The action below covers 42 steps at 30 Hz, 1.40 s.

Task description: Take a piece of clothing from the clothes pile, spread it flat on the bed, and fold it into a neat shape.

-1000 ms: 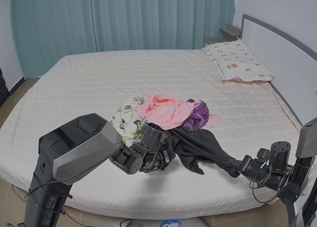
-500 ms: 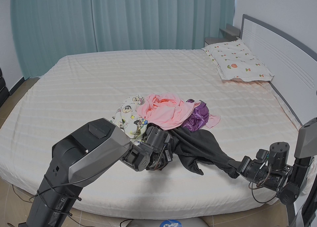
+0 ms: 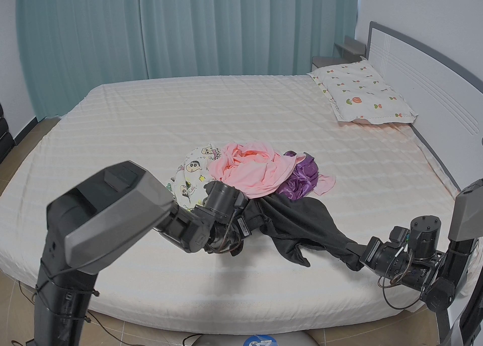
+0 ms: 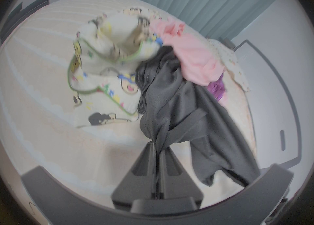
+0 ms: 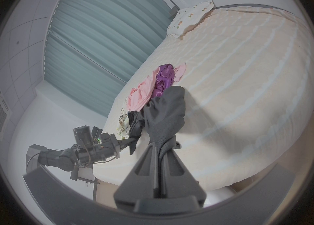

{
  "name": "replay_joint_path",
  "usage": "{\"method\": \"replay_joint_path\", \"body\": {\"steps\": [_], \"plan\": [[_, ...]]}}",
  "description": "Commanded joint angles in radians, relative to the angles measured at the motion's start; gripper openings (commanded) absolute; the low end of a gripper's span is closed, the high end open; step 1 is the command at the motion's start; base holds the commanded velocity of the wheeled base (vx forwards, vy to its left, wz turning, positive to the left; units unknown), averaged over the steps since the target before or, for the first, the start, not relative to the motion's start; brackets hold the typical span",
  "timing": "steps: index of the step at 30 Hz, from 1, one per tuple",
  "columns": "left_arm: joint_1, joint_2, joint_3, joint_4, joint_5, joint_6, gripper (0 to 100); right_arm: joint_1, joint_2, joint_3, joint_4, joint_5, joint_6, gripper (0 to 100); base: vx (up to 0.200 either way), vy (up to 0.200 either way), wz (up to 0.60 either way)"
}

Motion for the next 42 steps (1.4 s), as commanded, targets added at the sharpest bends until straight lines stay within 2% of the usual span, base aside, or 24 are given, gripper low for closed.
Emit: {"method": "replay_joint_path", "body": {"steps": [1,6,8,12,13,19,20,23,25,28,36,42], "plan": [[0.044,-0.331,0.195,-0.051,-0.04,-0.004,0,0.041,-0.131,-0.096,-0.017,-0.003,-0.025,0,0.0,0.0,0.0],[0.048,-0.566,0.376,-0.215,-0.04,-0.001,0,0.024,-0.281,-0.295,-0.003,0.014,-0.13,0,0.0,0.0,0.0],[0.058,-0.619,0.418,-0.279,-0.04,-0.003,0,0.033,-0.313,-0.362,0.011,0.024,-0.147,0,0.0,0.0,0.0],[0.085,-0.666,0.442,-0.305,0.048,-0.003,0,0.053,-0.35,-0.456,0.028,0.029,-0.16,0,0.0,0.0,0.0],[0.091,-0.676,0.448,-0.305,0.071,-0.003,0,0.055,-0.349,-0.447,0.028,0.032,-0.16,0,0.0,0.0,0.0],[0.097,-0.681,0.53,-0.321,0.069,-0.067,0,0.072,-0.229,-0.378,0.016,0.032,-0.161,0,0.0,0.0,0.0],[0.096,-0.675,0.553,-0.338,0.061,-0.118,0,0.072,-0.16,-0.364,-0.014,0.032,-0.156,0,0.0,0.0,0.0],[0.096,-0.667,0.583,-0.362,0.046,-0.159,0,0.07,-0.092,-0.356,-0.018,0.023,-0.167,0,0.0,0.0,0.0],[0.096,-0.667,0.623,-0.399,0.003,-0.191,0,0.069,-0.086,-0.353,-0.018,0.023,-0.141,0,0.0,0.0,0.0],[0.093,-0.669,0.657,-0.428,-0.022,-0.194,0,0.072,-0.1,-0.347,-0.018,0.017,-0.103,0,0.0,0.0,0.0],[0.094,-0.666,0.66,-0.434,-0.028,-0.198,0,0.078,-0.109,-0.318,-0.018,-0.002,-0.103,0,0.0,0.0,0.0],[0.094,-0.656,0.659,-0.436,-0.028,-0.198,0,0.078,-0.106,-0.316,-0.018,-0.002,-0.1,0,-0.2,0.0,0.0]]}}
